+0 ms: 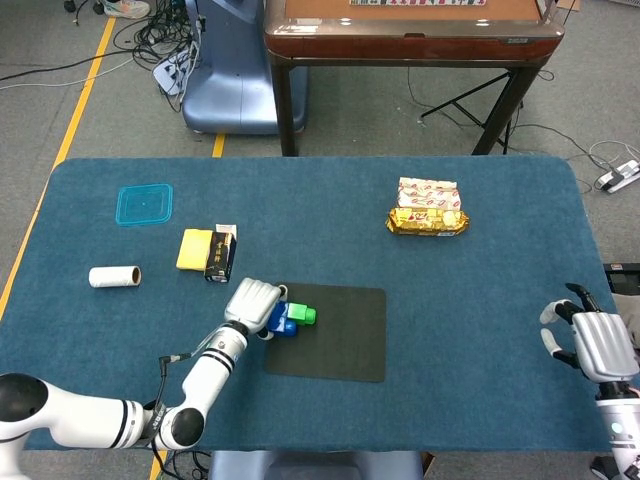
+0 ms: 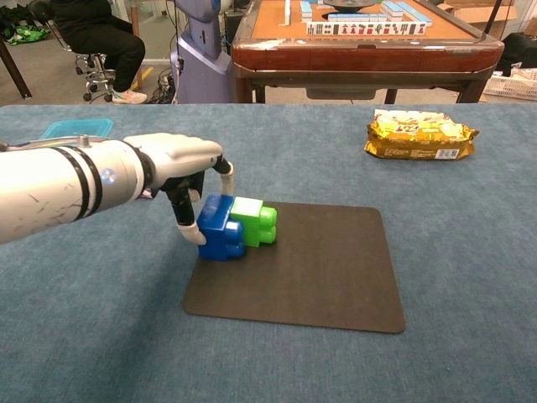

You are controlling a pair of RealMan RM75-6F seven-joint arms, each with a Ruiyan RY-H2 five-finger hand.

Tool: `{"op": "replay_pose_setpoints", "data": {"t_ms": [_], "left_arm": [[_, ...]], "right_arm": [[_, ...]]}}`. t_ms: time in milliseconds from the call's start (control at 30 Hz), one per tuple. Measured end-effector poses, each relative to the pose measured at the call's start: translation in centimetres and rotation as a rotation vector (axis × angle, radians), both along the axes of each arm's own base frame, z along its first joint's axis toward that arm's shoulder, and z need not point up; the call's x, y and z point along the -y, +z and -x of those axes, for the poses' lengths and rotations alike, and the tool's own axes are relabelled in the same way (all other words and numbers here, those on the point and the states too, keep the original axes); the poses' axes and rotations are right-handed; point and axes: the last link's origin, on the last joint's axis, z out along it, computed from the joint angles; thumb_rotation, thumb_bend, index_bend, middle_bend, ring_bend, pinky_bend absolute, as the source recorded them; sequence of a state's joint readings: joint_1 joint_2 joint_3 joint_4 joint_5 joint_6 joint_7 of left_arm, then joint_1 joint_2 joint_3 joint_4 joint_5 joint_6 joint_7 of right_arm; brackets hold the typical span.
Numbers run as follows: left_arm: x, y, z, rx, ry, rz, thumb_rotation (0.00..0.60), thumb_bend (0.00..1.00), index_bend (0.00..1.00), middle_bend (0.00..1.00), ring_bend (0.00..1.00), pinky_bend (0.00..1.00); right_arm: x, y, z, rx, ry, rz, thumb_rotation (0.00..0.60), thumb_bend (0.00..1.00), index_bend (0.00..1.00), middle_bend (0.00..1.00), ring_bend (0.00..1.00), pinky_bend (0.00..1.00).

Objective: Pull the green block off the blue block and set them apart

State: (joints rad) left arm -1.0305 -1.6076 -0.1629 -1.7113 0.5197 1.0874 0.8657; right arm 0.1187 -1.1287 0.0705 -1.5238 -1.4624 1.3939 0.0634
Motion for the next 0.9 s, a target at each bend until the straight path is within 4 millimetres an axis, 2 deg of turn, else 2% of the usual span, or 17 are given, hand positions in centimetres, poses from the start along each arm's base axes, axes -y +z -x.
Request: {"op": "replay_pose_setpoints", "data": {"t_ms": [100,367,567,667,833,900], "left_arm": [[0.1,0.1,0.1,0.027,0.009,0.006,0.600,0.16,0.59,1.00,1.00,1.00],[0.4,1.1,0.4,0.156,0.045,0.034,0.600,0.26,0.60,1.00,1.00,1.00],[0.7,2.4,0.5,0.246,0.025,0.010,0.600,0.27,0.60,1.00,1.00,1.00],[0.9,3.0,0.7,0.293,0.023,-0.019,0.600,0.27,0.61,1.00,1.00,1.00],[1.2,3.7,1.1,0.328,0.038,-0.068,0.600,0.27,0.62,1.00,1.00,1.00],[1.3,3.9,1.1,0.341,0.054,-0.077,0.600,0.27,0.62,1.00,1.00,1.00]], "right_arm": [[0.2,0.1,-0.3,0.003,0.010,0.002,0.600,0.35,0.54,0.51,0.57,0.62],[1.8,-0.4,-2.3,0.022,0.071,-0.015,0.600,0.35,0.54,0.51,0.57,0.63],[3.6,-1.4,-4.9,0.041,0.137,-0.039,0.600,0.34,0.54,0.53,0.61,0.73],[4.6,-2.2,-6.5,0.068,0.170,-0.061,0.600,0.29,0.54,0.61,0.70,0.81],[6.2,-3.5,-9.2,0.110,0.206,-0.114,0.600,0.12,0.54,0.82,0.91,0.97],[7.0,-4.1,-10.5,0.133,0.215,-0.139,0.600,0.08,0.54,0.89,0.98,1.00]]}}
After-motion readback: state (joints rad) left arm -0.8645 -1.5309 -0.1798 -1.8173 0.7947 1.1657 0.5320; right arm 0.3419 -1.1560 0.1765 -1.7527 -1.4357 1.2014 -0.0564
